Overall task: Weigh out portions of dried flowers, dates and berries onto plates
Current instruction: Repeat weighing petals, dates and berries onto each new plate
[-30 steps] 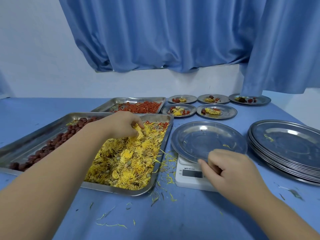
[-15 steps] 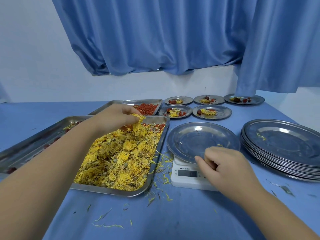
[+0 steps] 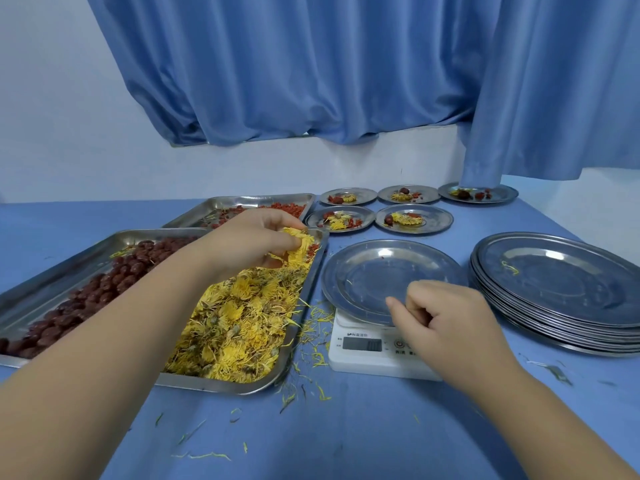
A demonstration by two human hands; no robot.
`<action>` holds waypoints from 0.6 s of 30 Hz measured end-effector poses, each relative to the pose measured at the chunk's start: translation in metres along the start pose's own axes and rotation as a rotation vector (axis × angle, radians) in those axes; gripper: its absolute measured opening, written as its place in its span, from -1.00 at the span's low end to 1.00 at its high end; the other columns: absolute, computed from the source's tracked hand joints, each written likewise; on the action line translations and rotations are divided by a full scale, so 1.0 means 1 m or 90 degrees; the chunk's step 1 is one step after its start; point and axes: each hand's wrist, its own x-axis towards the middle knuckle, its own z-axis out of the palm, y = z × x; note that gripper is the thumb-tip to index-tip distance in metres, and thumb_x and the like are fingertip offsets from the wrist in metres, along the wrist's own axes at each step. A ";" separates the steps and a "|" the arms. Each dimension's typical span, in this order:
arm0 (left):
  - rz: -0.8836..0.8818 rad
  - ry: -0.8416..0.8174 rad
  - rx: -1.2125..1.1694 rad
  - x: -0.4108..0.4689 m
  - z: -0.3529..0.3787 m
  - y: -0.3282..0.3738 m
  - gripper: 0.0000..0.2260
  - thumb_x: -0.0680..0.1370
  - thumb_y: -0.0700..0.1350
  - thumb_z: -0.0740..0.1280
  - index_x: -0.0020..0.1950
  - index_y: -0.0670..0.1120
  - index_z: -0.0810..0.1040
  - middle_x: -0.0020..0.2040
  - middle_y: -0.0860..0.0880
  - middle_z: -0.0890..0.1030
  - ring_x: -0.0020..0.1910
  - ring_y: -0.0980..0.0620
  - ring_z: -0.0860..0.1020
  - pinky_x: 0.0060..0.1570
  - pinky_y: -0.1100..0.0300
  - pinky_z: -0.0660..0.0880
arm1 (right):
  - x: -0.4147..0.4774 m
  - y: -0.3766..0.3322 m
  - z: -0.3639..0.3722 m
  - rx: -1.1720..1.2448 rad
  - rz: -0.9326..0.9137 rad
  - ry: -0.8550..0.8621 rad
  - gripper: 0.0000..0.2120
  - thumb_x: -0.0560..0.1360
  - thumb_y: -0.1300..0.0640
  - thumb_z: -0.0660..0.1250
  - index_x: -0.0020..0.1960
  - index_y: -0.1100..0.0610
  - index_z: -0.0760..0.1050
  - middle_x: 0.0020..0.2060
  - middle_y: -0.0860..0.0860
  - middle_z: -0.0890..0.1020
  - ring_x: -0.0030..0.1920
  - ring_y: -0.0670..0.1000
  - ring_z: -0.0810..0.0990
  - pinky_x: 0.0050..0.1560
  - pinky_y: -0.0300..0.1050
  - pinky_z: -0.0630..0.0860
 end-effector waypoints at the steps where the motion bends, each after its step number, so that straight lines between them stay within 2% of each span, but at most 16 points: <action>1: 0.006 -0.008 -0.004 0.002 0.007 0.003 -0.83 0.51 -0.12 0.42 0.07 0.09 0.64 -0.19 0.10 0.66 -0.24 0.16 0.63 -0.22 0.30 0.55 | 0.001 0.002 -0.003 0.003 0.019 0.016 -0.47 0.42 0.18 0.41 -0.43 0.01 0.06 -0.56 -0.08 0.17 -0.50 -0.03 0.20 -0.46 -0.07 0.27; 3: 0.024 -0.023 0.002 0.008 0.025 0.012 -0.84 0.52 -0.09 0.41 0.09 0.08 0.63 -0.15 0.07 0.66 -0.24 0.17 0.62 -0.21 0.30 0.56 | 0.004 0.009 -0.009 0.010 0.057 0.051 -0.51 0.43 0.17 0.40 -0.44 0.06 0.10 -0.57 -0.06 0.19 -0.47 0.03 0.24 -0.43 -0.08 0.27; 7: 0.080 -0.059 0.023 0.022 0.064 0.029 -0.85 0.53 -0.08 0.41 0.09 0.07 0.62 -0.29 0.18 0.64 -0.29 0.24 0.61 -0.23 0.34 0.55 | 0.006 0.022 -0.018 0.033 0.123 0.112 -0.55 0.43 0.16 0.38 -0.45 0.13 0.15 -0.58 -0.04 0.20 -0.45 0.00 0.26 -0.41 -0.17 0.23; 11: 0.110 -0.089 0.094 0.037 0.097 0.036 -0.86 0.51 -0.04 0.43 0.06 0.06 0.61 -0.15 0.06 0.67 -0.19 0.17 0.63 -0.15 0.22 0.57 | 0.007 0.028 -0.020 0.032 0.134 0.128 -0.55 0.43 0.15 0.38 -0.45 0.13 0.16 -0.57 -0.04 0.21 -0.44 -0.01 0.26 -0.41 -0.17 0.23; 15: 0.102 -0.130 0.372 0.049 0.111 0.029 -0.72 0.51 0.18 0.35 0.15 0.11 0.61 0.05 0.09 0.61 0.02 0.13 0.54 0.04 0.18 0.46 | 0.007 0.029 -0.019 0.027 0.125 0.121 -0.54 0.43 0.17 0.40 -0.45 0.11 0.15 -0.57 -0.03 0.20 -0.45 0.00 0.25 -0.41 -0.15 0.23; 18: 0.095 -0.123 0.339 0.048 0.111 0.026 -0.68 0.55 0.27 0.22 0.14 0.16 0.61 0.10 0.15 0.62 0.02 0.20 0.53 0.05 0.16 0.45 | 0.007 0.028 -0.019 0.035 0.125 0.117 -0.54 0.43 0.15 0.39 -0.46 0.08 0.15 -0.58 -0.04 0.21 -0.45 0.00 0.26 -0.41 -0.15 0.24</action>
